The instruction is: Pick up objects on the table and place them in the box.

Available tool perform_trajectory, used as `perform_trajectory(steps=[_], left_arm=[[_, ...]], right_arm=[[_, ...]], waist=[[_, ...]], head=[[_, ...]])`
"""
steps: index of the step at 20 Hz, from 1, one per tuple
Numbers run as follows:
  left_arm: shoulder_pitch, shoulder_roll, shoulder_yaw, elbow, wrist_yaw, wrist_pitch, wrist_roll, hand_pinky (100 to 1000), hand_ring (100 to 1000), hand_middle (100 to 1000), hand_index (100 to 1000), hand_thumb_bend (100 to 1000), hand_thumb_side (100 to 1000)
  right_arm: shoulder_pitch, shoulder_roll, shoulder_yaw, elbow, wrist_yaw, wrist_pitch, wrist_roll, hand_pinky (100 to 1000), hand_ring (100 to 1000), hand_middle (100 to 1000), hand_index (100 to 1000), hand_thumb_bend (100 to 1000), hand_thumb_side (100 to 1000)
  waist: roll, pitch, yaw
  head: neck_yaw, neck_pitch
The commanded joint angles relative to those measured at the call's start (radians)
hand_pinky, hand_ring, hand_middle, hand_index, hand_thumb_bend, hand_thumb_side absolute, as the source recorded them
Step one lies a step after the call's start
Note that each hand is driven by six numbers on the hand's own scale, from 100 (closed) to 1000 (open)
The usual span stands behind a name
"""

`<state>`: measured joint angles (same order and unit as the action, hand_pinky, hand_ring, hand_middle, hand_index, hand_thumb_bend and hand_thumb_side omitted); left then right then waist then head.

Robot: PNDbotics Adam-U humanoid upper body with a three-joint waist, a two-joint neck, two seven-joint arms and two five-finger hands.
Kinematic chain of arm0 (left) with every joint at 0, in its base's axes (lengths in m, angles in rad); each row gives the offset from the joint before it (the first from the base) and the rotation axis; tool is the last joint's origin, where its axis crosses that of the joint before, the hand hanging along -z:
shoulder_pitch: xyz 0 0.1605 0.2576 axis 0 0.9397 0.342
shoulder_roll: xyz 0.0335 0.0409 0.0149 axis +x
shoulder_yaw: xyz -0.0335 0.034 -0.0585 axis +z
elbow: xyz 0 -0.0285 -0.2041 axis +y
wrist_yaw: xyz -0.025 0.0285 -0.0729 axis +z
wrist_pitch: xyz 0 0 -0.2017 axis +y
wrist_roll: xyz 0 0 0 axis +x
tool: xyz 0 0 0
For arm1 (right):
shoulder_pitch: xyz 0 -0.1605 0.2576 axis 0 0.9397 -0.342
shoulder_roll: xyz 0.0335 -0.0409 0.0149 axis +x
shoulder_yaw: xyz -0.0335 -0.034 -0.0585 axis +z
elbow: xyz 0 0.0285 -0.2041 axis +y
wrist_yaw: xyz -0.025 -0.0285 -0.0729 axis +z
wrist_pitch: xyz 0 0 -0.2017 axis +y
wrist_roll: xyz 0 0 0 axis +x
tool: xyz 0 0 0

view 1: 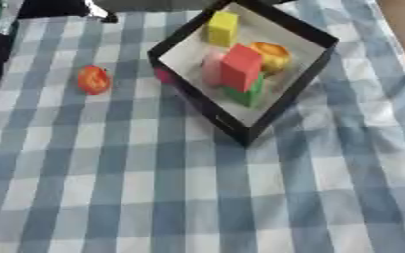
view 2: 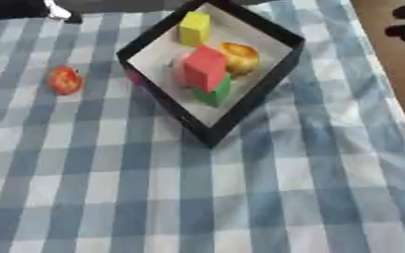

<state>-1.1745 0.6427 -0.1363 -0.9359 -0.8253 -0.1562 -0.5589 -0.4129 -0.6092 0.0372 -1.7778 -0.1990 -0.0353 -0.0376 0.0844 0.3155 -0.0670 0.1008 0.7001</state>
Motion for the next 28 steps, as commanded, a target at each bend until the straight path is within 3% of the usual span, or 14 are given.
perform_trajectory(steps=[1,10,19,28], left_arm=[[0.003,0.061,0.004,0.002,0.034,0.004,-0.046,812,789,753,862,638,352],[0.049,0.08,-0.007,0.061,0.0,0.03,-0.106,812,791,754,869,666,375],[0.068,0.027,0.014,0.15,0.05,0.043,-0.11,790,760,711,853,649,428],[0.057,-0.008,-0.006,0.181,0.028,0.044,-0.138,782,757,704,834,624,400]], right_arm=[[-0.009,-0.032,-0.013,-0.012,0.005,-0.002,-0.005,937,788,799,783,100,804],[-0.012,-0.03,-0.01,-0.013,0.009,-0.003,-0.003,938,788,800,783,100,808],[-0.013,-0.023,-0.008,-0.011,0.015,-0.001,-0.002,938,788,800,783,100,815],[-0.016,-0.018,-0.008,-0.011,0.019,0.001,0.0,938,788,799,783,100,818]], waist=[[-0.019,-0.04,0.003],[-0.026,-0.033,0.005],[-0.028,-0.02,-0.003],[-0.022,-0.012,-0.012]], head=[[-0.002,-0.014],[-0.006,-0.031],[0.002,-0.034],[0.011,-0.035]])
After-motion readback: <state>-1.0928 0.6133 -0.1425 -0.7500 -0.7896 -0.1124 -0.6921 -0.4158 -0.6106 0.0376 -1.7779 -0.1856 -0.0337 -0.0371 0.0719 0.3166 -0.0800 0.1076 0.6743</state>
